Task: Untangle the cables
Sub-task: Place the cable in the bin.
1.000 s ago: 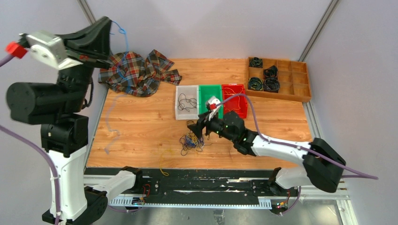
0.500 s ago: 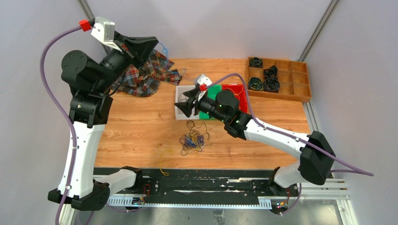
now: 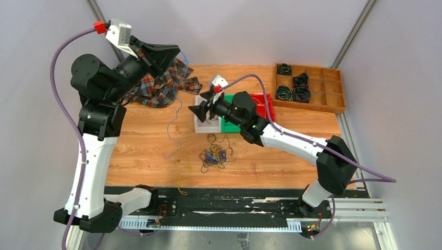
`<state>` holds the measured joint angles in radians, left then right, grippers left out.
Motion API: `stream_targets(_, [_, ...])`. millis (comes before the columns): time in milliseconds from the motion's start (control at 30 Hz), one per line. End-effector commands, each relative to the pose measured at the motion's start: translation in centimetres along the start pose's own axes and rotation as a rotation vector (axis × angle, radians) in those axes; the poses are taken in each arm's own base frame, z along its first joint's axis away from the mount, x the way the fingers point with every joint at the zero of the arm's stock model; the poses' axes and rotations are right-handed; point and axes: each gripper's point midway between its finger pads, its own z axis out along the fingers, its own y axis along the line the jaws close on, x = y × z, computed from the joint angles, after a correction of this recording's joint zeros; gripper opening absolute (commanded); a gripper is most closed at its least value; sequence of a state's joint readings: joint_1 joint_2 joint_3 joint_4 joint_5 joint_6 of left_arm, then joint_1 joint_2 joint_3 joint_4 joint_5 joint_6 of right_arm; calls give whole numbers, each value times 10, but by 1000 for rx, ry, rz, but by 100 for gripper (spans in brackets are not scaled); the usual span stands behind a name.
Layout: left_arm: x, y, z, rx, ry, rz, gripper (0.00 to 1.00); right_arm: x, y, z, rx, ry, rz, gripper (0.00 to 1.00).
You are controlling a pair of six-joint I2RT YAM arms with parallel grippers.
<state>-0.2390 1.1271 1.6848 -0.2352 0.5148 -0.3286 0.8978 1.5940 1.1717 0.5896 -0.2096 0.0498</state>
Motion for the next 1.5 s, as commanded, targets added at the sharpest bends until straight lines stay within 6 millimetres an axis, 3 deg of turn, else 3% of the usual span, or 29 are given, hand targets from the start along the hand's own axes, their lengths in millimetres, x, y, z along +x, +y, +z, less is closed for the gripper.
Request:
stream_targets(0, [-12, -15, -13, 30, -21, 65, 1, -15, 38, -4, -207, -73, 72, 66])
stream_targets(100, [-15, -18, -18, 32, -29, 86, 1, -8, 49, -13, -259, -52, 108, 65])
stream_targets(333, [-23, -27, -22, 56, -48, 87, 1, -3, 52, -43, -257, -46, 165, 65])
stream_targets(400, [-26, -28, -22, 59, -53, 87, 1, -1, 47, -48, -224, -40, 165, 65])
stream_targets(600, [-30, -30, -22, 64, -65, 82, 1, -5, 7, -54, -42, -26, 171, 67])
stream_targets(700, [-32, -30, -22, 66, -70, 84, 1, -14, 5, -57, -36, -49, 157, 68])
stream_targets(867, [-35, -31, -22, 67, -78, 93, 1, -28, 32, -51, -191, -66, 149, 76])
stream_targets(1200, [-44, -35, -24, 76, -96, 105, 1, -23, 62, -23, -355, -49, 153, 78])
stream_targets(1333, [-46, -37, -26, 78, -99, 109, 1, -19, 65, -13, -371, -42, 152, 78])
stream_targets(1400, [-46, -38, -26, 78, -100, 108, 1, -20, 62, -9, -353, -46, 153, 69])
stream_targets(1467, [-46, -39, -28, 81, -99, 105, 1, -20, 56, -8, -324, -47, 146, 53])
